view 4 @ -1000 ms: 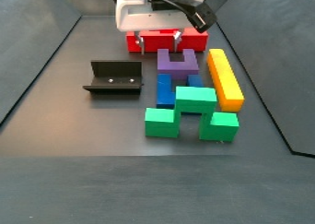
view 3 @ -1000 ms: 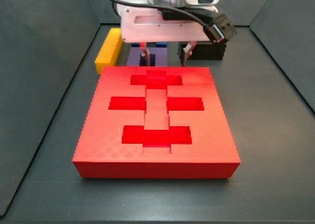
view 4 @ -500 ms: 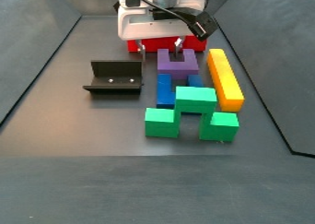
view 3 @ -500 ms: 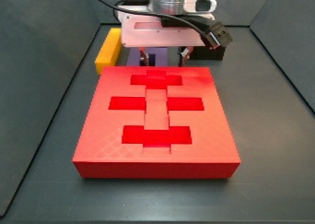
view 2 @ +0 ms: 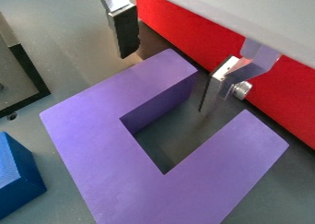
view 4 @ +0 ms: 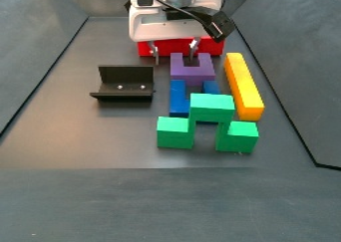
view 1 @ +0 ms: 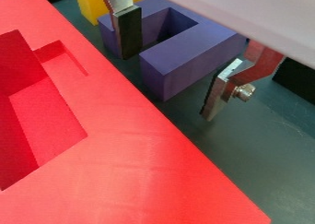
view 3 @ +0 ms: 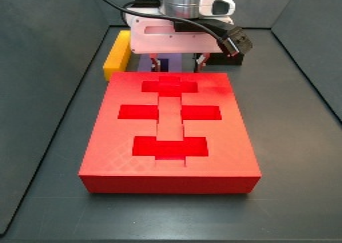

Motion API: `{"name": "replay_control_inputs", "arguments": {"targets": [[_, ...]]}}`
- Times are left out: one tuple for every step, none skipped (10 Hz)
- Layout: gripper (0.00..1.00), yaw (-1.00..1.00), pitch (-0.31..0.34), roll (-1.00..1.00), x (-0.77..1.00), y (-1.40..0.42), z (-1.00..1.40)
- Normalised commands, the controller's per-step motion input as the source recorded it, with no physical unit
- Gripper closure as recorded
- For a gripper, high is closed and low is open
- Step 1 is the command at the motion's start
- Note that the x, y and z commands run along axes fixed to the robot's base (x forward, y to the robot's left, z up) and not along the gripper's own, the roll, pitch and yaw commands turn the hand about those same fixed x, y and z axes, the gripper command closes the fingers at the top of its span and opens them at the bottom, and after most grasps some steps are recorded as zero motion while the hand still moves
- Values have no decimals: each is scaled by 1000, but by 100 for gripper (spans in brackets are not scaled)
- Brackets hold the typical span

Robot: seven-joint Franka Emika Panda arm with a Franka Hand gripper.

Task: Pick up the purple object. Move up. Place the purple object on the fixture. Regrasp the purple object. Move to above the board. Insert the purple object.
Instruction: Pick up the purple object.

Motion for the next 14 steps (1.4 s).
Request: {"name": "replay_control_inputs", "arguments": {"targets": [[100, 0, 0, 0, 0, 0, 0], [100, 0, 0, 0, 0, 0, 0], [100, 0, 0, 0, 0, 0, 0], [100, 0, 0, 0, 0, 0, 0], [100, 0, 0, 0, 0, 0, 0], [100, 0, 0, 0, 0, 0, 0], [100, 0, 0, 0, 0, 0, 0], [100, 0, 0, 0, 0, 0, 0], [100, 0, 0, 0, 0, 0, 0], [100, 0, 0, 0, 0, 0, 0], [100, 0, 0, 0, 0, 0, 0], [100, 0, 0, 0, 0, 0, 0], [100, 0, 0, 0, 0, 0, 0], [100, 0, 0, 0, 0, 0, 0]]}}
